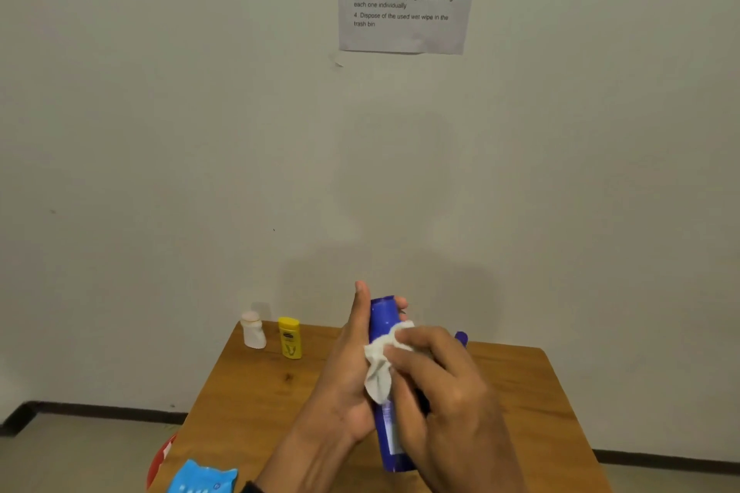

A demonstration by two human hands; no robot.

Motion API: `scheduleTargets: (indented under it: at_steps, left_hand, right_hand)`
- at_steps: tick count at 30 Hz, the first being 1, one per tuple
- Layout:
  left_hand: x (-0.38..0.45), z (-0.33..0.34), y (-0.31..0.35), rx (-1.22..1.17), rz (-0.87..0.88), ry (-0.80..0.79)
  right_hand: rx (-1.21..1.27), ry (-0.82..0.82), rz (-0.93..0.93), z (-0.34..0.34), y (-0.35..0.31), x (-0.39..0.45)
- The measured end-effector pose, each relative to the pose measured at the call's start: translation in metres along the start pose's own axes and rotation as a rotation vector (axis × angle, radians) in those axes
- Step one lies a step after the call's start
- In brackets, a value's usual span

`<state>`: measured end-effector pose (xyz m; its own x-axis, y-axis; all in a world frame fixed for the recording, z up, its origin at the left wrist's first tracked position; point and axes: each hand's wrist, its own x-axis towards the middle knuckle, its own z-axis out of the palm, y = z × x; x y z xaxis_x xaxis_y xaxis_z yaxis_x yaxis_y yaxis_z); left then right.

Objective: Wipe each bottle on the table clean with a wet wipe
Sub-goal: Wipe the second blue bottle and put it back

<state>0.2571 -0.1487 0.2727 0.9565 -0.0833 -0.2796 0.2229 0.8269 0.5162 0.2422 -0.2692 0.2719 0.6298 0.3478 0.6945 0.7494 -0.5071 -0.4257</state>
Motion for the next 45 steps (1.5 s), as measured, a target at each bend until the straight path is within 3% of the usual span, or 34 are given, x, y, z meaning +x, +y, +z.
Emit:
scheduleTargets:
  at_steps: [7, 10, 15, 18, 25, 29, 32, 36, 42, 45]
  left_hand:
    - [-0.008, 0.017, -0.015, 0.37, 0.085, -0.039]
    - [-0.006, 0.019, -0.013, 0.395, 0.147, -0.08]
    - [-0.005, 0.012, 0.0, 0.32, 0.145, -0.051]
    - [-0.004, 0.006, 0.007, 0.338, 0.173, -0.013]
    - [-0.005, 0.008, -0.006, 0.587, 0.164, -0.058]
    - [0.0, 0.004, -0.004, 0.668, 0.296, 0.028]
    - [0.009, -0.006, 0.005, 0.507, 0.376, 0.186]
    - [0.019, -0.025, 0.027, 0.343, 0.391, 0.338]
    - [0.025, -0.014, 0.023, 0.076, 0.182, 0.249]
    - [0.031, -0.01, 0.04, -0.019, 0.236, 0.312]
  right_hand:
    - [0.019, 0.002, 0.165, -0.004, 0.018, 0.039]
    - [-0.018, 0.005, 0.102, 0.0, 0.01, 0.038]
    - [0.033, 0.088, 0.018, 0.007, 0.006, 0.003]
    - [0.073, 0.055, -0.041, 0.011, 0.007, -0.01]
    - [-0.037, 0.02, 0.039, 0.005, 0.018, 0.038]
    - [0.1, 0.065, 0.087, 0.008, 0.025, 0.037]
    - [0.248, 0.069, 0.12, 0.018, 0.019, 0.005]
    - [0.304, -0.078, 0.11, 0.031, 0.019, -0.028]
    - [0.183, -0.062, 0.059, 0.02, 0.013, 0.028]
    - [0.143, -0.202, -0.07, 0.011, -0.003, 0.025]
